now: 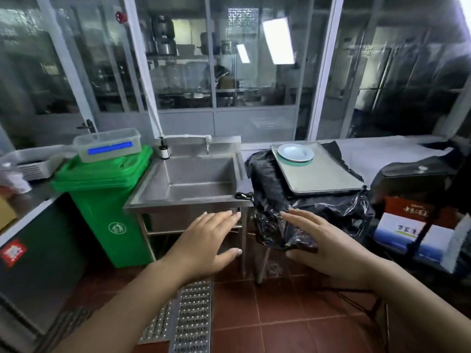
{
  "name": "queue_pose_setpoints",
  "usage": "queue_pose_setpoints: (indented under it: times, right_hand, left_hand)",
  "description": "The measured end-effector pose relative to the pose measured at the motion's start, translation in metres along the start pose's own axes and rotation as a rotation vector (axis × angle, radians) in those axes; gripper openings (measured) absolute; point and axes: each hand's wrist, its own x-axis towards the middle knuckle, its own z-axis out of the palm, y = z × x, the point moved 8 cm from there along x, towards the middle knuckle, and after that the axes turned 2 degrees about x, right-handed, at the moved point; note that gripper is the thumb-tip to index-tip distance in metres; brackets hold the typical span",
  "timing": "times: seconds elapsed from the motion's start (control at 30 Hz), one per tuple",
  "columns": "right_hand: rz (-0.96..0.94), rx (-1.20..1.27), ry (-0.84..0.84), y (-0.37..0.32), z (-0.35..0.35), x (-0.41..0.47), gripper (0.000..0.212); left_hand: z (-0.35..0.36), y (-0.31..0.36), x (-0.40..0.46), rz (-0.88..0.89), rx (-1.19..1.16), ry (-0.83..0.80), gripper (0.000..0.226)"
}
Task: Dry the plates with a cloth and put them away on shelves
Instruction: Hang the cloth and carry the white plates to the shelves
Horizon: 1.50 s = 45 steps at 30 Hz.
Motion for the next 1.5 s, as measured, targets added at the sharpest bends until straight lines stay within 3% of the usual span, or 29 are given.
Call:
queue_pose_setpoints:
  times: [0.47, 0.63, 0.8, 1.0, 1.27, 1.5]
  right_hand:
    - [0.128, 0.012, -0.003, 0.206, -0.051, 0.175, 0.077]
    - [0.180, 0.018, 0.011, 0.257, -0.053, 0.228, 0.076]
    - [0.274, 0.006, 0.035, 0.316, -0.053, 0.290, 0.076]
    - [0.393, 0.028, 0.054, 0.386, -0.054, 0.359, 0.077]
    - [0.496, 0.055, 0.078, 0.483, -0.062, 0.404, 0.079]
    - [0.474, 0.036, -0.007, 0.591, -0.066, 0.453, 0.082]
  left_hand:
    - [0.069, -0.061, 0.273, 0.028, -0.081, -0.030, 0.098]
    - [0.100, -0.093, 0.351, 0.071, -0.071, -0.057, 0.086]
    - [0.128, -0.124, 0.439, 0.157, -0.077, -0.092, 0.097]
    - [0.160, -0.160, 0.547, 0.229, -0.091, -0.125, 0.077]
    - [0.198, -0.162, 0.655, 0.289, -0.100, -0.237, 0.106]
    - [0.256, -0.161, 0.746, 0.222, -0.097, -0.288, 0.104]
